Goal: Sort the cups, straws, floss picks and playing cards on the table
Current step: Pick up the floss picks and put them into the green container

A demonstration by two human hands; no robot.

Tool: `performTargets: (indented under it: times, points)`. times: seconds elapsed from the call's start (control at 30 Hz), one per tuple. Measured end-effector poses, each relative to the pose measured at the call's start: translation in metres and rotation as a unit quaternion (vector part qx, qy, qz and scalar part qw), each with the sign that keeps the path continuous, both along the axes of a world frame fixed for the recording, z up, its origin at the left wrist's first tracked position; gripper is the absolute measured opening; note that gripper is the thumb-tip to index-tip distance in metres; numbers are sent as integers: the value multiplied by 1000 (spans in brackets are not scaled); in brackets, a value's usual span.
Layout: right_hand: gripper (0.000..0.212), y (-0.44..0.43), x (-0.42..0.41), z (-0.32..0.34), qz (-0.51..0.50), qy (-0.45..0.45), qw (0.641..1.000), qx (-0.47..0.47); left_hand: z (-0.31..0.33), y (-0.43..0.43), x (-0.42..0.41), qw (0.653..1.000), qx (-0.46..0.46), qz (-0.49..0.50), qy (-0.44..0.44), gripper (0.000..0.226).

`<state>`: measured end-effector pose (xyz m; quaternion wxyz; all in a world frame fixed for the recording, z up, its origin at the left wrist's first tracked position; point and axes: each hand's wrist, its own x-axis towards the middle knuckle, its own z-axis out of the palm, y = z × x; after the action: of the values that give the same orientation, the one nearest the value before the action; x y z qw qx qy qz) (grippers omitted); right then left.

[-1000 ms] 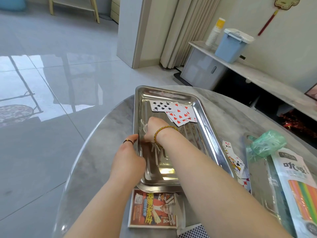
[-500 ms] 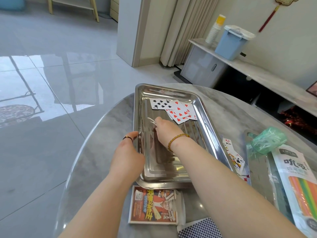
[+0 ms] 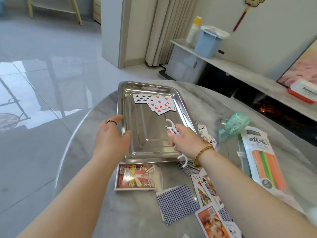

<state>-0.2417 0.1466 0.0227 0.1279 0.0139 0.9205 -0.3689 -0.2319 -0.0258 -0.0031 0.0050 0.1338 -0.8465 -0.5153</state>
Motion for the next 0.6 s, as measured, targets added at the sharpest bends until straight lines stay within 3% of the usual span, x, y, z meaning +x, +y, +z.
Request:
performTargets:
  times: [0.13, 0.3, 0.5, 0.57, 0.6]
  points:
    - [23, 12, 83, -8, -9, -57, 998, 4, 23, 12, 31, 994, -40, -77, 71, 31]
    - [26, 2, 130, -37, -1, -75, 997, 1, 16, 17, 78, 981, -81, -169, 47, 19]
    - [28, -20, 147, -52, -30, -40, 999, 1, 1, -8, 106, 994, -34, -103, -12, 12]
    - [17, -20, 151, -45, -23, -44, 999, -3, -2, -6, 106, 991, -51, -117, -35, 12]
    - [22, -18, 152, -42, -25, -47, 999, -4, -3, -3, 108, 987, -70, -139, -45, 14]
